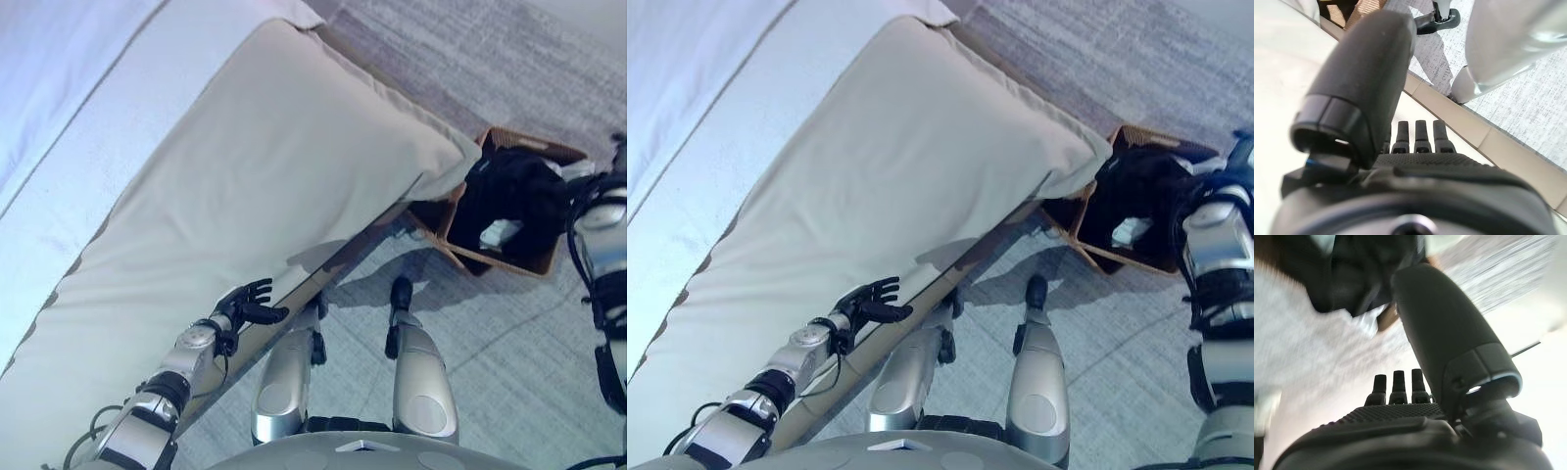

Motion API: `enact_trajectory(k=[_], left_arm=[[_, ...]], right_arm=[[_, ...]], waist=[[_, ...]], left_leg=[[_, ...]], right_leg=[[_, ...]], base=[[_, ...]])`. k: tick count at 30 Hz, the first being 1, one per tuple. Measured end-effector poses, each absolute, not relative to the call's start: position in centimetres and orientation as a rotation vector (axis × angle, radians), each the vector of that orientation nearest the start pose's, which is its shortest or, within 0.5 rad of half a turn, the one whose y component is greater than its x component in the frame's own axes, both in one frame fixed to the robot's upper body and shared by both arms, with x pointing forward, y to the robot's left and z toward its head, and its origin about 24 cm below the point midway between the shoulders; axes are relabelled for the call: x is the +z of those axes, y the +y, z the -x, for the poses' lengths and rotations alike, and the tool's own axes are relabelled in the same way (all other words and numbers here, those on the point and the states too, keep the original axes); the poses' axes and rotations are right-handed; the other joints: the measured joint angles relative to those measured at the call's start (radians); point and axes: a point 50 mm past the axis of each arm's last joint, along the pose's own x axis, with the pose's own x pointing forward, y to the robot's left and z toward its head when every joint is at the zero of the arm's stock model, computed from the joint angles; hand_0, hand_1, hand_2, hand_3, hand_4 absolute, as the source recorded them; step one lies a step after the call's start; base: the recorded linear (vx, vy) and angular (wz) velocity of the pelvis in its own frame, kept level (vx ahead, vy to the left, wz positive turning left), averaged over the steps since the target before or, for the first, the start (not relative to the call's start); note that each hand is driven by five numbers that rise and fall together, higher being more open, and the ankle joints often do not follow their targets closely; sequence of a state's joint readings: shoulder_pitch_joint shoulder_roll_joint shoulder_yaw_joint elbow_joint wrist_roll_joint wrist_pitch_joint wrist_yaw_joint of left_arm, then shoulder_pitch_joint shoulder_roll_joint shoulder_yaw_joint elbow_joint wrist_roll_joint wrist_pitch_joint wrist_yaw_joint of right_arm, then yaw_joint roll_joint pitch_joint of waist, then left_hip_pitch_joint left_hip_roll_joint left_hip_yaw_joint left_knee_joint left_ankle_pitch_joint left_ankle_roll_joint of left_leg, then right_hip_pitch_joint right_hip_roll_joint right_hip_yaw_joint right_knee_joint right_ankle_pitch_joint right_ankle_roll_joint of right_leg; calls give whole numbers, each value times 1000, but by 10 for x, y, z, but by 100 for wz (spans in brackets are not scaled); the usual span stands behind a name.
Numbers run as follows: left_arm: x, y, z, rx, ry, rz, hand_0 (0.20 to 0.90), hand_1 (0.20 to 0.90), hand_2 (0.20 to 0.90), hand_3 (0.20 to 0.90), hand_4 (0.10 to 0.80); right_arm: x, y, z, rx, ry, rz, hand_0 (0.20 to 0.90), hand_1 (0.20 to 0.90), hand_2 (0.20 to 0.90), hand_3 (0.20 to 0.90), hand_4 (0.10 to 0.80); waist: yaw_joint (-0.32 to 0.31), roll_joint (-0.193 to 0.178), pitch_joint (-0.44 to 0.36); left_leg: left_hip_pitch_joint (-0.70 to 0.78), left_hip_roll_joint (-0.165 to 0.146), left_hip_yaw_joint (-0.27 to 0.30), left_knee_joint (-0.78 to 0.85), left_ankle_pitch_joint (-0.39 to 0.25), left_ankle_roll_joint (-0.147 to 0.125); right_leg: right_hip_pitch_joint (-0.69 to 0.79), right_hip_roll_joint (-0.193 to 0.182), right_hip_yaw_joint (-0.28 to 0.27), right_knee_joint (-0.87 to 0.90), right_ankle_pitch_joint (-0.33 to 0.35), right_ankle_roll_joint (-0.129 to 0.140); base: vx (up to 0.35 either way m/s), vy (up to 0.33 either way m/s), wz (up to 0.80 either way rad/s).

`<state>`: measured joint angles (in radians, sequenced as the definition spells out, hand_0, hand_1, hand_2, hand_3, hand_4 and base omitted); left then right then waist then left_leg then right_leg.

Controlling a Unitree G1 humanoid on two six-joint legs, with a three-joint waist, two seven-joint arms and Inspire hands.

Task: Pick up the clothes from the bed and place them into the basket

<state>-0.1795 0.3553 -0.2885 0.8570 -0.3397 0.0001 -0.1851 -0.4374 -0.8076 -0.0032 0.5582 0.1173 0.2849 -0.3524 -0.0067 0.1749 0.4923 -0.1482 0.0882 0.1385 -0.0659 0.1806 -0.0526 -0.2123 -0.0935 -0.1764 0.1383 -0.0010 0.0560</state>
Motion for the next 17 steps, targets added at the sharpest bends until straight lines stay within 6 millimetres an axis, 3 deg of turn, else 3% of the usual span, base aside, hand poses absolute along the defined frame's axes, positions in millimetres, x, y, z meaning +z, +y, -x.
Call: enact_trajectory(k=[1,2,3,5,7,10,12,17], left_arm=[[-94,218,-218,-158,751,-91,900,900,900,900,800],[-100,222,-210,-140,788,-91,900,900,900,900,800],[-103,223,-206,-130,807,-86,900,900,900,900,800],[-117,229,-184,-107,892,-92,900,900,900,900,800],[-127,231,-169,-104,964,-104,900,900,900,900,800],[-139,237,-143,-99,1060,-95,900,900,900,900,800],[-142,239,-134,-97,1085,-93,900,900,900,900,800],[-149,244,-110,-73,1158,-70,900,900,900,900,800]], right_arm=[[106,-359,-295,-652,224,533,900,900,900,900,800],[71,-344,-286,-574,251,370,900,900,900,900,800],[55,-337,-280,-546,283,311,900,900,900,900,800],[-16,-301,-251,-393,449,142,900,900,900,900,800],[-64,-273,-222,-285,610,66,900,900,900,900,800],[-120,-241,-168,-195,868,-52,900,900,900,900,800],[-138,-232,-140,-190,968,-74,900,900,900,900,800],[-150,-240,-106,-235,1041,-51,900,900,900,900,800]], waist=[[-1,-14,-7],[-4,-36,-18],[-6,-46,-25],[-15,-97,-104],[-17,-137,-147],[-18,-183,-253],[-18,-199,-302],[-31,-193,-384]], left_leg=[[14,0,0,-5,0,0],[46,1,-1,-15,0,0],[59,1,-3,-16,-1,-1],[91,1,-3,-22,-20,-4],[143,-4,-1,-22,-28,-5],[196,-11,0,-23,-64,-14],[215,-16,0,-24,-75,-12],[232,-15,6,-29,-88,-9]], right_leg=[[16,0,-2,-9,5,-1],[56,3,-10,-29,7,-1],[74,3,-15,-37,8,1],[131,5,-28,-84,7,2],[206,7,-32,-131,15,14],[291,7,-34,-197,19,18],[317,4,-36,-212,19,18],[333,6,-26,-227,19,22]], base=[[161,171,4],[144,135,9],[145,139,16],[146,115,14],[142,89,6],[111,93,7],[68,102,7],[24,77,-6]])
